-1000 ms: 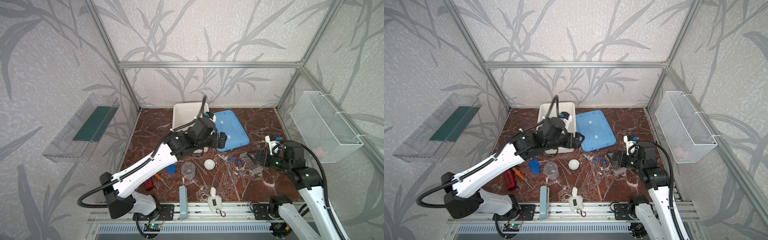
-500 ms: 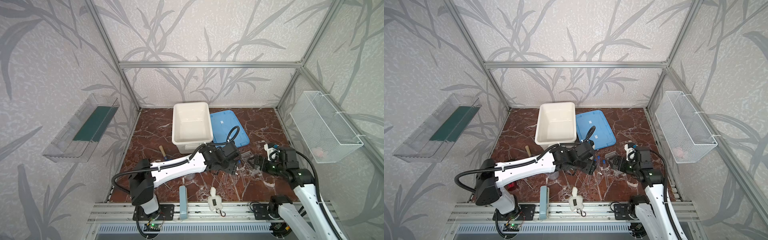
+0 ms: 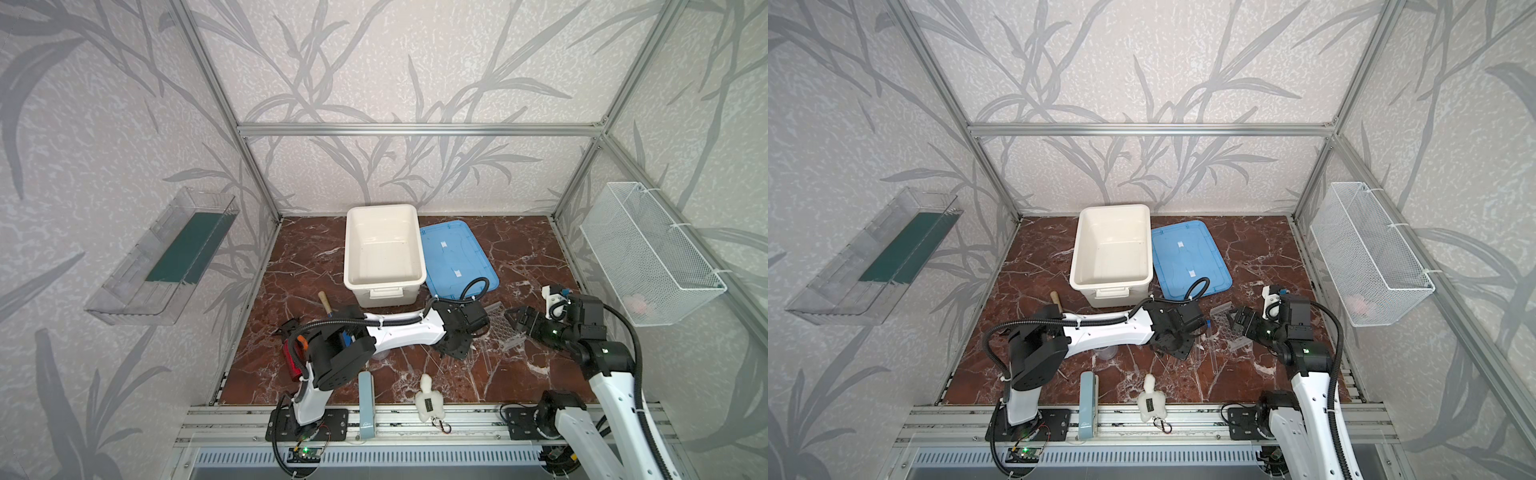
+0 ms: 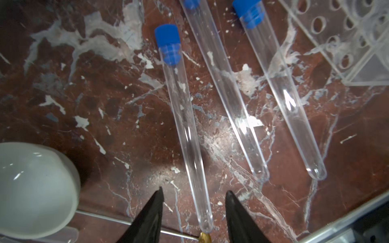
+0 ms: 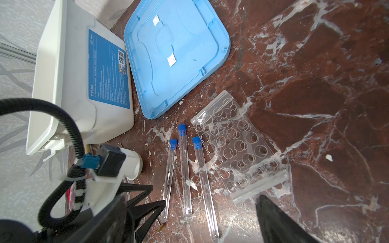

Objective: Organize the chemistry lab equipment
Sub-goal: 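Move the left gripper over the blue-capped test tubes beside the rack, then grasp a blue-capped test tube with the left gripper and lift it upright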

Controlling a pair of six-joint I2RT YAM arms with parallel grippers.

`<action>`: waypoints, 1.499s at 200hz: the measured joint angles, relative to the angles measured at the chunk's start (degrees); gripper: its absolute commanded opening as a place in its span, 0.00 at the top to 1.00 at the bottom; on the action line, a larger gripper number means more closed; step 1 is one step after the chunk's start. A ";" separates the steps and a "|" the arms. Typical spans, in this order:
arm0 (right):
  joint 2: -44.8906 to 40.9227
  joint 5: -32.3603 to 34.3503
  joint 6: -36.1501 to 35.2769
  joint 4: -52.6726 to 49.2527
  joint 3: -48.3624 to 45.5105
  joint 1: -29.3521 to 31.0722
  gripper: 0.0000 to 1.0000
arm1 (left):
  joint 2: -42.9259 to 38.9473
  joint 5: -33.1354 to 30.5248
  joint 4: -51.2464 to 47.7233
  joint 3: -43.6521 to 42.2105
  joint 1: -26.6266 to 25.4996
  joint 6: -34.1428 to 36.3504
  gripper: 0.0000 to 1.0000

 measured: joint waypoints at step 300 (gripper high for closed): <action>4.90 -8.22 -0.98 1.70 1.51 0.07 0.15 | -8.48 -6.27 8.87 -7.19 0.33 2.19 0.92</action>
